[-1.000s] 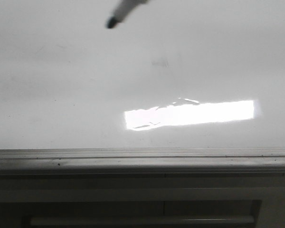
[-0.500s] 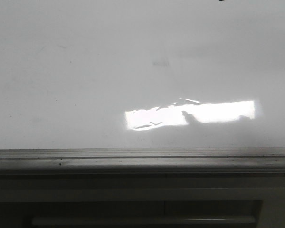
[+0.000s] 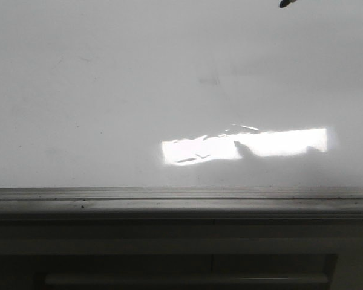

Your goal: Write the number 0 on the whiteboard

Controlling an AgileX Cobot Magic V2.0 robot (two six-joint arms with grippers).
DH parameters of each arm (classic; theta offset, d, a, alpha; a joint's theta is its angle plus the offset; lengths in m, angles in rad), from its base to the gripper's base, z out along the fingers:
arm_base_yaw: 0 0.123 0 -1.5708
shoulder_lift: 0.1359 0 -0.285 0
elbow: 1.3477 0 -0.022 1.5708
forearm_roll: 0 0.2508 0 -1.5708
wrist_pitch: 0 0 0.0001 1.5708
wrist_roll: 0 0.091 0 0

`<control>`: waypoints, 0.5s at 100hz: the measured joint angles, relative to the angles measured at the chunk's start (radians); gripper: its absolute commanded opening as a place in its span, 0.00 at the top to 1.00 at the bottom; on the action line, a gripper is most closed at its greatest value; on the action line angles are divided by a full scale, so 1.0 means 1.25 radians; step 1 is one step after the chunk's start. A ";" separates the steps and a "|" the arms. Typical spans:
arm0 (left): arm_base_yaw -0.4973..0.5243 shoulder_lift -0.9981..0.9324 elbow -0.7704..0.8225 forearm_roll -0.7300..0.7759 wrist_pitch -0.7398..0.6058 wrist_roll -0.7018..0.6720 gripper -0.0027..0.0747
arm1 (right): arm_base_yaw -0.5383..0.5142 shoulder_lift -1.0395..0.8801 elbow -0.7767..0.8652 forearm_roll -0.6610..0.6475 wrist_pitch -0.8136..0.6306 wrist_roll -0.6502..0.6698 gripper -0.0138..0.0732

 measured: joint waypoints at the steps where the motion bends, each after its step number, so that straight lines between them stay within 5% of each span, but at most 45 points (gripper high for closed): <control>1: 0.002 -0.003 0.004 -0.005 -0.004 0.000 0.99 | 0.000 0.000 0.000 0.000 0.000 0.000 0.89; 50: 0.016 -0.046 0.081 -0.086 -0.058 0.000 0.99 | 0.000 0.000 0.000 -0.003 -0.004 0.001 0.90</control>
